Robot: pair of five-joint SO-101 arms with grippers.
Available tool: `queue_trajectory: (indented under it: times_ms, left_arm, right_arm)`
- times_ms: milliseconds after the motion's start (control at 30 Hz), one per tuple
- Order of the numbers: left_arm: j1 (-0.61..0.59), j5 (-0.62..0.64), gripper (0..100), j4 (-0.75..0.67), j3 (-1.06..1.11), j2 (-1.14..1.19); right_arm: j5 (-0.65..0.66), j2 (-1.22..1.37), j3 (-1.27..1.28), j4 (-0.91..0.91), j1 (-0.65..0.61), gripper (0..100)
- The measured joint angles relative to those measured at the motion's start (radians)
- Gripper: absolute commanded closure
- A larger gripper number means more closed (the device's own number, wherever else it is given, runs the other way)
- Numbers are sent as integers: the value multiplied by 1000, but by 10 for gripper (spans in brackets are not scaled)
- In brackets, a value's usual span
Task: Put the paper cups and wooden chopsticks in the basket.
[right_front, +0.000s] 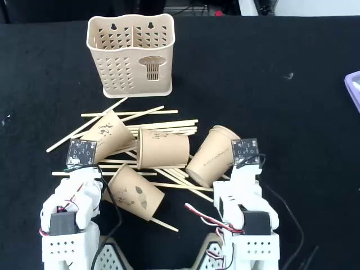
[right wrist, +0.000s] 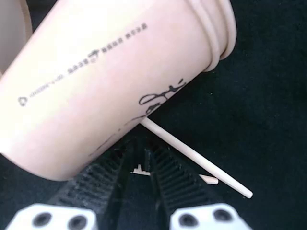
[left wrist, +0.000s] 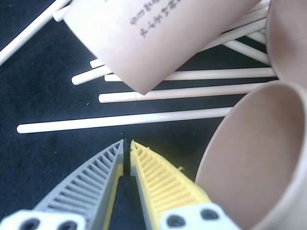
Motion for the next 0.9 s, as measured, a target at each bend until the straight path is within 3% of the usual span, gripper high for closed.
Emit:
queue_trajectory:
  times_ms: [500,667,900]
  left_arm:
    - [0,0,970,0,0,0]
    - [51,0,970,0,0,0]
    - [110,0,970,0,0,0]
  right_arm:
    - [0,0,0,0,0,959]
    - [0,0,0,-5,0,959]
    - [0,0,0,-138,0,959]
